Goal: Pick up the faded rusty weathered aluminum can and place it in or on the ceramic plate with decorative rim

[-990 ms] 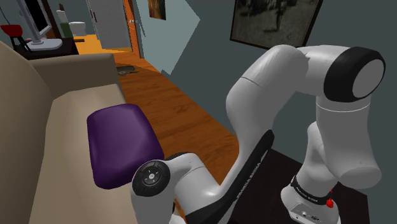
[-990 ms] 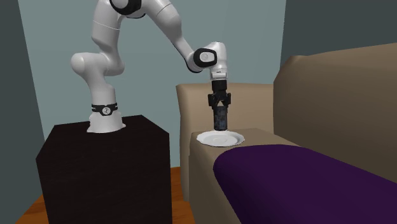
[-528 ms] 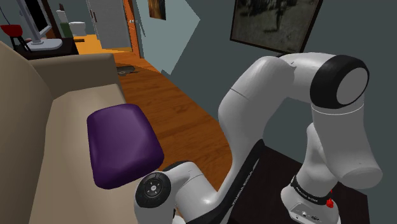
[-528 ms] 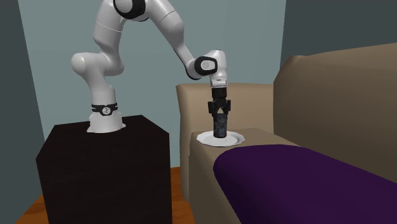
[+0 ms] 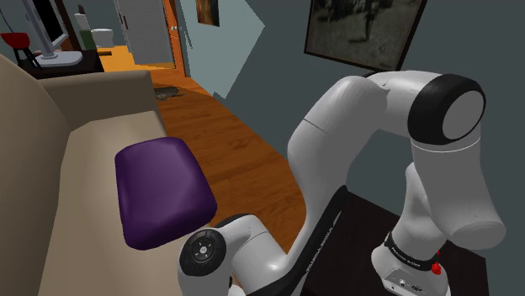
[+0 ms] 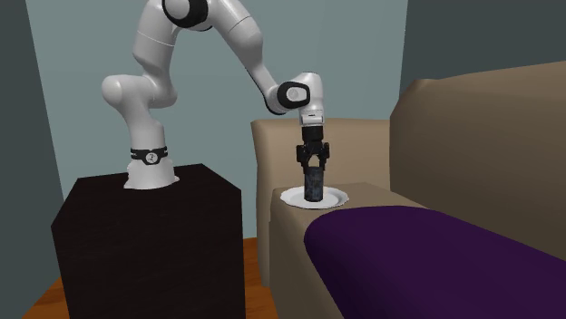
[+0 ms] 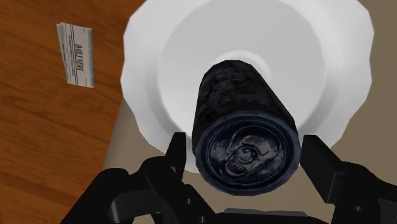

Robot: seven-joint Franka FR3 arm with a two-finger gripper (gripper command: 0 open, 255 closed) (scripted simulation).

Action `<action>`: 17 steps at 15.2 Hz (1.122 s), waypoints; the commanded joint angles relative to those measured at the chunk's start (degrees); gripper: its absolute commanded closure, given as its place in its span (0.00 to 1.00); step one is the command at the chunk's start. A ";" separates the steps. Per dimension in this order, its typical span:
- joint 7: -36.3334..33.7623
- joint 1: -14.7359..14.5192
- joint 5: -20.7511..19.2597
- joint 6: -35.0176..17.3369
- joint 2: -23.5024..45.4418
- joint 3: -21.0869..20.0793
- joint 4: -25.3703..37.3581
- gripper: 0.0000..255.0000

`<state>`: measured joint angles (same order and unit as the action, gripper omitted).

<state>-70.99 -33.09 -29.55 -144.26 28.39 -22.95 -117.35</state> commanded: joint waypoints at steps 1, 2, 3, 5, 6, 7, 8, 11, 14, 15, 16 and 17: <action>0.00 0.00 0.00 0.00 -0.01 0.00 0.01 0.00; 0.00 0.00 0.00 0.00 -0.01 0.00 0.01 0.00; 0.00 0.00 0.00 0.00 -0.01 0.00 0.01 0.00; 0.00 0.00 0.00 0.00 -0.01 0.00 0.01 0.00; 0.76 0.54 1.17 1.16 -1.64 -0.89 -0.36 0.00; 1.54 1.07 2.37 2.35 -3.24 -1.76 -0.63 0.00; 2.34 1.57 3.59 3.58 -4.82 -2.59 -0.83 0.00; 2.98 1.92 4.58 4.57 -6.05 -3.19 -0.93 0.00; 2.98 1.92 4.58 4.57 -6.05 -3.19 -0.93 0.00; 2.98 1.92 4.58 4.57 -6.05 -3.19 -0.93 0.00; 2.98 1.92 4.58 4.57 -6.05 -3.19 -0.93 0.00; 2.98 1.92 4.58 4.57 -6.05 -3.19 -0.93 0.00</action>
